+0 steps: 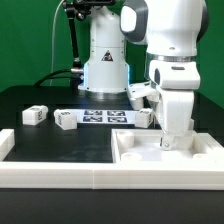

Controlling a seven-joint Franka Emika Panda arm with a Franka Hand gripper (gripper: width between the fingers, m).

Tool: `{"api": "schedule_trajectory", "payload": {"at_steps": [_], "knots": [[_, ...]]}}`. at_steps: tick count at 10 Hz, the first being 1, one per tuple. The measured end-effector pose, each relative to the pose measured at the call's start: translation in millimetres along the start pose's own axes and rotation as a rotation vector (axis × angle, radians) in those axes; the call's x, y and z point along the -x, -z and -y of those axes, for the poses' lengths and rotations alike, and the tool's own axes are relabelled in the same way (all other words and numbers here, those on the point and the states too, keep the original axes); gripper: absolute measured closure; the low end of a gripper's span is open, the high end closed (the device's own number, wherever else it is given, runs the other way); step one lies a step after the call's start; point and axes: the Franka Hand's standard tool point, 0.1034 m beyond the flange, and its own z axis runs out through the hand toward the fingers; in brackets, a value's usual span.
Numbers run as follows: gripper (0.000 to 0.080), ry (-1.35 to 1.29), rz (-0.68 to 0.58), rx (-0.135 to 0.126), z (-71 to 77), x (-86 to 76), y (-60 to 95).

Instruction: Assemble one leg

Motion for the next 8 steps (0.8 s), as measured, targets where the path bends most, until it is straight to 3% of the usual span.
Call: {"api": "schedule_trajectory", "payload": {"at_steps": [3,6,8], "knots": [[0.015,0.0,0.0,0.001,-0.3,0.1,0.6],[0.015,-0.087,0.027,0.02,17.7,-5.2,45.8],[0.015,-0.124,0.026,0.045,19.8,-12.3,62.7]]}}
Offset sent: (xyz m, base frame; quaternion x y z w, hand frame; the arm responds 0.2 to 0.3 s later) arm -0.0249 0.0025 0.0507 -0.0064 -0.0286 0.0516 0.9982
